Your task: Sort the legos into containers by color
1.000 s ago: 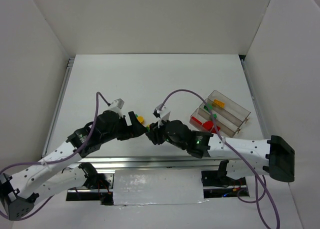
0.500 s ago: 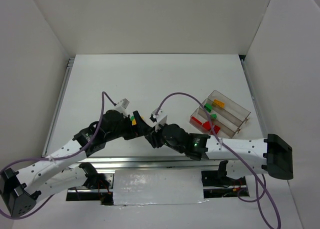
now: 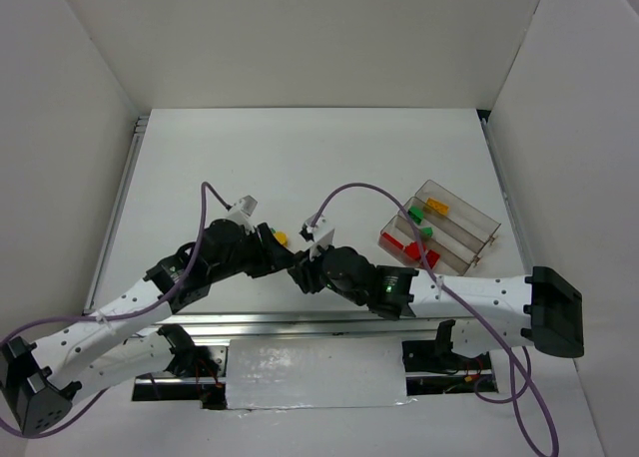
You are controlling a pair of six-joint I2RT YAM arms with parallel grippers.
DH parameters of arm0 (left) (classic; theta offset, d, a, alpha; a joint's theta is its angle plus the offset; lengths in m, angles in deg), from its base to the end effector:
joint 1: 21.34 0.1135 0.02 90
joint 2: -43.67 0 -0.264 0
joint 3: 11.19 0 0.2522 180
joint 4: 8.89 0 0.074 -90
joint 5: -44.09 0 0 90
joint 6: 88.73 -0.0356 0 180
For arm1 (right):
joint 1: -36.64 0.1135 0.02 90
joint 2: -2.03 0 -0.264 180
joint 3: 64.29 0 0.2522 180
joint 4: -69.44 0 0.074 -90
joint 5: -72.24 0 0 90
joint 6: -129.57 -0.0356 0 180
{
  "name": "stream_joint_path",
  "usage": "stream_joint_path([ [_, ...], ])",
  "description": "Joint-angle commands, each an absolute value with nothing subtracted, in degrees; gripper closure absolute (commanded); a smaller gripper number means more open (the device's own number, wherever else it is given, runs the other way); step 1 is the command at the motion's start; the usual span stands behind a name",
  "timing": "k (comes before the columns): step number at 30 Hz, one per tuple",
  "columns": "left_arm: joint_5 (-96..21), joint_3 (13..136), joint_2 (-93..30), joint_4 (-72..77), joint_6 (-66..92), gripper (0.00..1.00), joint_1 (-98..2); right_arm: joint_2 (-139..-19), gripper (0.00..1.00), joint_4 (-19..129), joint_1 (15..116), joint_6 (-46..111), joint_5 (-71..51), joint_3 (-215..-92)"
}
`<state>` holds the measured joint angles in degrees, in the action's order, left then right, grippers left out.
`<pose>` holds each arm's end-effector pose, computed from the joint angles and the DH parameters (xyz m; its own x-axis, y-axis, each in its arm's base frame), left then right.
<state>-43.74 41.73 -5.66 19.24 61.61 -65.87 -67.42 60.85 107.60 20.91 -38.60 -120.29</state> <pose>0.1412 -0.1407 0.2840 -0.7768 -0.4539 -0.4365 0.1016 0.5937 -0.7983 0.1007 0.2530 0.2618 -0.3642 -0.1388 -0.9209 -0.6959 0.6977 0.1701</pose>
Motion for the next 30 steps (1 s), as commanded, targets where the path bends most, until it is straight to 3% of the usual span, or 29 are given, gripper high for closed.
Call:
stream_joint_path([
  [1, -41.5, 41.9, -5.9, 16.8, 61.0, 0.57, -66.2, -65.6, 1.0, 65.3, 107.8, 19.5, -40.7, -123.2],
  [3, -41.2, 42.5, -6.3, 16.8, 60.3, 0.69, -66.2, -65.6, 1.0, 66.0, 107.8, 18.9, -40.9, -122.8],
  [4, -40.9, 42.6, -6.4, 16.6, 60.0, 0.82, -66.2, -65.7, 1.0, 66.3, 107.8, 18.0, -41.1, -122.6],
  [7, -38.9, 43.0, -7.2, 14.9, 58.6, 1.0, -66.2, -66.8, 0.98, 66.1, 107.7, 15.0, -42.5, -123.3],
  [8, -38.1, 43.0, -7.4, 14.2, 57.5, 1.0, -66.2, -67.7, 0.83, 65.0, 107.7, 14.6, -42.2, -123.8],
  [9, -36.9, 43.3, -7.3, 13.2, 56.9, 1.0, -66.2, -68.1, 0.14, 64.6, 107.7, 14.4, -41.1, -124.7],
  [10, -36.5, 43.4, -7.1, 12.9, 56.2, 1.0, -66.2, -68.4, 0.01, 63.8, 107.6, 14.7, -36.1, -125.1],
  [16, -36.2, 46.2, -2.7, 15.3, 49.4, 1.0, -66.1, -60.0, 0.0, 59.4, 97.7, 13.8, -16.1, -122.0],
  [17, -35.5, 46.1, -1.8, 14.8, 47.5, 1.0, -66.1, -57.8, 0.0, 59.7, 95.4, 13.3, -6.6, -119.2],
  [21, -26.9, 45.0, 2.6, 9.9, 42.0, 1.0, -66.1, -47.7, 0.0, 62.3, 86.3, 11.7, 11.4, -114.4],
  [30, -6.0, 42.8, 1.9, -4.9, 41.3, 1.0, -66.1, -44.6, 0.0, 70.5, 85.3, 4.9, 23.8, -114.1],
])
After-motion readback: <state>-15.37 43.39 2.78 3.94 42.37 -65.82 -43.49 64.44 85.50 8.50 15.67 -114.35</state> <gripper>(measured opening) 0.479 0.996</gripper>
